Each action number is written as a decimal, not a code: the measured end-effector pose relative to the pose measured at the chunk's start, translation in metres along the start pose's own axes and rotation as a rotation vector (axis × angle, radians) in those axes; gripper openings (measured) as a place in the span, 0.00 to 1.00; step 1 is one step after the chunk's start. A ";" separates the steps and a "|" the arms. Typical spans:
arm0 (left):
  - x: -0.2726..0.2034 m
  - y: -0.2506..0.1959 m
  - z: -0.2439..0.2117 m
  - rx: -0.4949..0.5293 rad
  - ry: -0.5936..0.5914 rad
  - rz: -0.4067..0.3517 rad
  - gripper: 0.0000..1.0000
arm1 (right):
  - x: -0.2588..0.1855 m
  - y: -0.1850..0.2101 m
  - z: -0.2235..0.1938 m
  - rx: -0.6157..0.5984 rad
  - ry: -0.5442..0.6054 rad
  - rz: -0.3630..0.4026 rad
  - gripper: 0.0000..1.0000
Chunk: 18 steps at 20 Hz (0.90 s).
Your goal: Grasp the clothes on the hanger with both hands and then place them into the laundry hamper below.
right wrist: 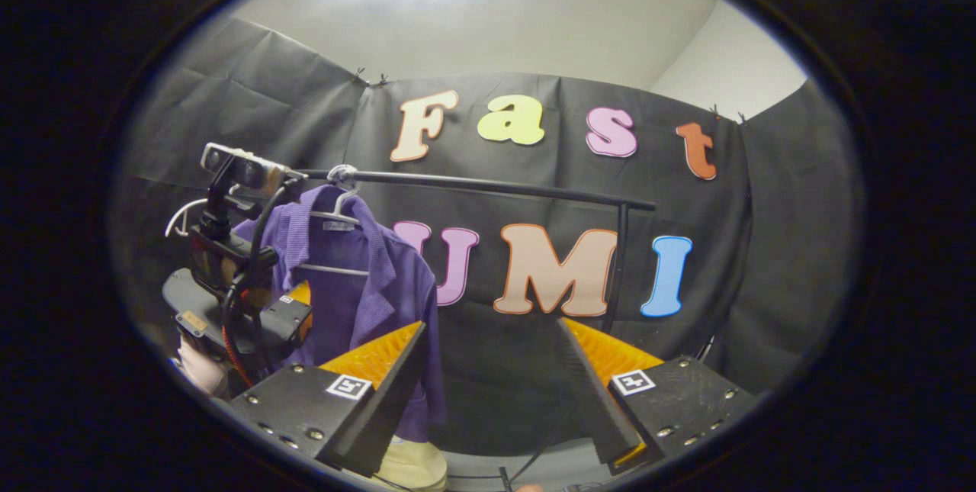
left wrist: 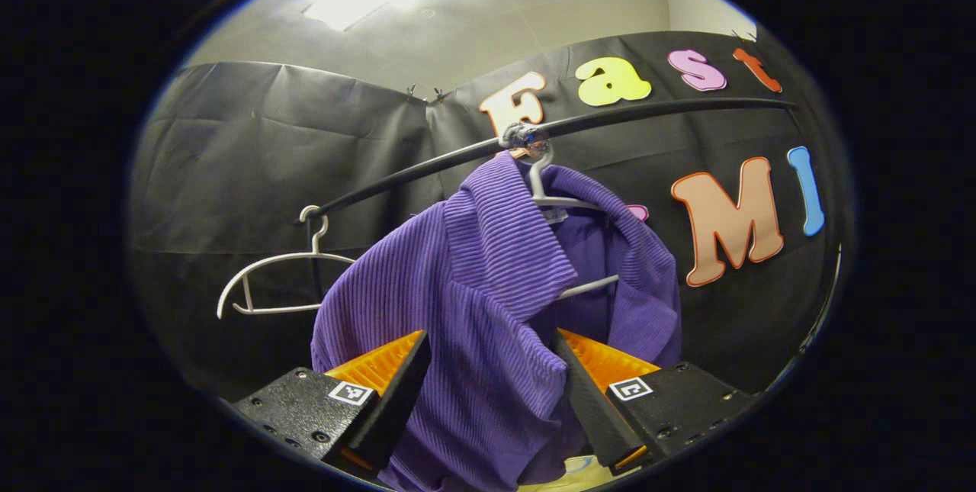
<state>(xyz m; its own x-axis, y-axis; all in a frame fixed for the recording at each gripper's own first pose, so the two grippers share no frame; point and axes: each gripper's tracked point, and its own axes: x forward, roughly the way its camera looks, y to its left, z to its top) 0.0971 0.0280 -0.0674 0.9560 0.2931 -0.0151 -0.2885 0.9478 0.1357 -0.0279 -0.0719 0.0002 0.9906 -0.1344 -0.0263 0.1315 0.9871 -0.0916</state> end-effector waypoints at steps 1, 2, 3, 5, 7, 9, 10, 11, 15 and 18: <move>0.001 0.001 -0.001 0.003 0.004 0.011 0.95 | 0.000 0.000 0.000 0.001 -0.002 0.000 0.96; 0.002 0.005 -0.004 0.008 0.006 0.023 0.94 | -0.001 0.000 0.000 0.001 -0.002 0.000 0.96; 0.004 0.008 -0.004 0.012 0.004 0.034 0.93 | -0.001 -0.001 0.000 0.000 -0.001 -0.003 0.96; 0.006 0.018 -0.007 0.020 0.005 0.056 0.84 | -0.006 -0.004 -0.001 -0.005 0.006 -0.013 0.96; 0.008 0.028 -0.011 0.026 0.010 0.068 0.72 | -0.011 -0.009 -0.002 -0.011 0.011 -0.030 0.96; 0.012 0.030 -0.013 0.030 0.012 0.070 0.52 | -0.016 -0.011 -0.001 -0.014 0.010 -0.049 0.99; 0.015 0.030 -0.013 0.030 0.012 0.067 0.42 | -0.019 -0.012 -0.001 -0.013 0.010 -0.056 0.99; 0.016 0.031 -0.013 0.032 0.012 0.069 0.32 | -0.021 -0.013 -0.001 -0.013 0.011 -0.060 0.99; 0.017 0.035 -0.016 0.040 0.032 0.060 0.05 | -0.022 -0.007 -0.005 -0.018 0.022 -0.047 0.98; 0.015 0.033 -0.016 0.038 0.041 0.036 0.04 | -0.015 0.002 -0.006 -0.008 0.018 -0.021 0.98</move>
<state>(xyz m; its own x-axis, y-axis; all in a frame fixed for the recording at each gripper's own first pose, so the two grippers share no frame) 0.1009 0.0657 -0.0794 0.9418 0.3325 -0.0500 -0.3197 0.9314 0.1739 -0.0432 -0.0688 -0.0056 0.9867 -0.1570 -0.0424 0.1522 0.9833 -0.1003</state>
